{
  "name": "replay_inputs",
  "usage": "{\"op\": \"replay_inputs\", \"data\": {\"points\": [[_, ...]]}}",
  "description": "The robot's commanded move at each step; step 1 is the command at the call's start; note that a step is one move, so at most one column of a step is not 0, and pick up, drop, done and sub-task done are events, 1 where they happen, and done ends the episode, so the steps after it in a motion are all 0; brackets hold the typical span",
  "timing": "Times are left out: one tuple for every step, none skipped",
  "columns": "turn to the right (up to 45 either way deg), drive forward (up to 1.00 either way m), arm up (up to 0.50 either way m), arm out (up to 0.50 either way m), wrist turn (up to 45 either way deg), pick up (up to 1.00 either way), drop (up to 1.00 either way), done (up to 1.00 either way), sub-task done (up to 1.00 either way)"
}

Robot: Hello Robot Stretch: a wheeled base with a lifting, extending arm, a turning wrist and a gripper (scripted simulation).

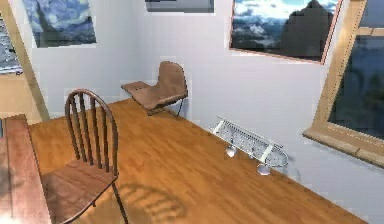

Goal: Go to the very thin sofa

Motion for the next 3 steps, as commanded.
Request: {"op": "replay_inputs", "data": {"points": [[0.0,0.2,0.0,0.0,0.0,0.0,0.0,0.0,0.0],[45.0,0.0,0.0,0.0,0.0,0.0,0.0,0.0,0.0],[42.0,0.0,0.0,0.0,0.0,0.0,0.0,0.0,0.0]]}}
